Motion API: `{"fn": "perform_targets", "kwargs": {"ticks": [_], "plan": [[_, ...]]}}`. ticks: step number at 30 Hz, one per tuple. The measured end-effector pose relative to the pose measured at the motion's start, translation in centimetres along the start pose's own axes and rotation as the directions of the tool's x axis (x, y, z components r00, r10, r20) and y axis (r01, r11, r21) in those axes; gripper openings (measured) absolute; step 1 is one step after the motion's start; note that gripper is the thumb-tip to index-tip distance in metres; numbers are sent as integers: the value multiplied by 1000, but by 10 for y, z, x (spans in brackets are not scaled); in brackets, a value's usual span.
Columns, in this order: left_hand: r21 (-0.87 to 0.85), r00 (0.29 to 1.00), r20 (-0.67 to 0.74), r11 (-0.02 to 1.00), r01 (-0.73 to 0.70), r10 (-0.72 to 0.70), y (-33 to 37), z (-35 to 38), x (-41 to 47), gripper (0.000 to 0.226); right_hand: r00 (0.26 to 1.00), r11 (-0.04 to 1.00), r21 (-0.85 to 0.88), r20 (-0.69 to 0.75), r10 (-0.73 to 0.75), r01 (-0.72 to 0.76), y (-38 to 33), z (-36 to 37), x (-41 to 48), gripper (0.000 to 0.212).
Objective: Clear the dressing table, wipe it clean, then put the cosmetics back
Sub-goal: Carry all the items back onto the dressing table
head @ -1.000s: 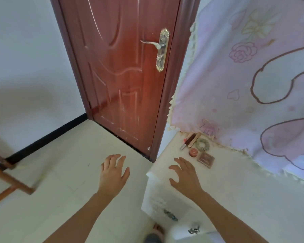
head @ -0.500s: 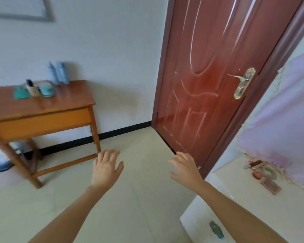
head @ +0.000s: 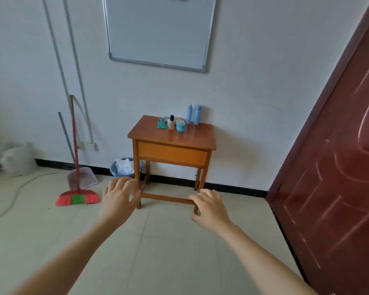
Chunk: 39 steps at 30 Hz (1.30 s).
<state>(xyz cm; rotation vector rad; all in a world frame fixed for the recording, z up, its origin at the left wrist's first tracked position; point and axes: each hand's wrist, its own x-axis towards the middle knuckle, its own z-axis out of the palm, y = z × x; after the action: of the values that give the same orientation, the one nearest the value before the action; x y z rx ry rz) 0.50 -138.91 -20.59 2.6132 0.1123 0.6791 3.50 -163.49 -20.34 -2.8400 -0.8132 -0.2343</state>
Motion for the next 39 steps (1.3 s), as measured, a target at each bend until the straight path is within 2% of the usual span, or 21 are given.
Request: {"fn": "perform_targets", "kwargs": {"ticks": [7, 14, 19, 22, 26, 28, 34, 39], "plan": [[-6, 987, -116, 994, 112, -111, -60, -49, 33, 36, 991, 991, -3, -20, -132, 132, -60, -15, 92, 43], [-6, 964, -191, 982, 189, -187, -149, -81, 92, 37, 986, 985, 26, -23, -167, 168, -115, -1, 203, 42], [23, 953, -189, 969, 247, -238, -211, -88, 126, 52, 985, 984, 44, 14, -174, 173, -140, 20, 267, 41], [25, 949, -144, 958, 285, -279, -234, -73, 144, 53, 984, 982, 72, 38, -177, 174, -144, 35, 293, 42], [-9, 961, -90, 965, 264, -263, -238, -36, 186, 37, 957, 959, -48, 100, -272, 278, -123, 47, 328, 47], [-12, 972, -77, 975, 221, -221, -232, -13, 216, 36, 952, 950, -88, 105, -289, 298, -100, 47, 351, 48], [28, 994, -1, 994, 106, -106, -202, 60, 316, 41, 986, 987, 2, 46, -159, 159, -8, 53, 428, 52], [40, 992, 32, 992, 124, -125, -186, 115, 384, 41, 995, 994, 103, 87, -51, 42, 61, 72, 494, 52]]}}
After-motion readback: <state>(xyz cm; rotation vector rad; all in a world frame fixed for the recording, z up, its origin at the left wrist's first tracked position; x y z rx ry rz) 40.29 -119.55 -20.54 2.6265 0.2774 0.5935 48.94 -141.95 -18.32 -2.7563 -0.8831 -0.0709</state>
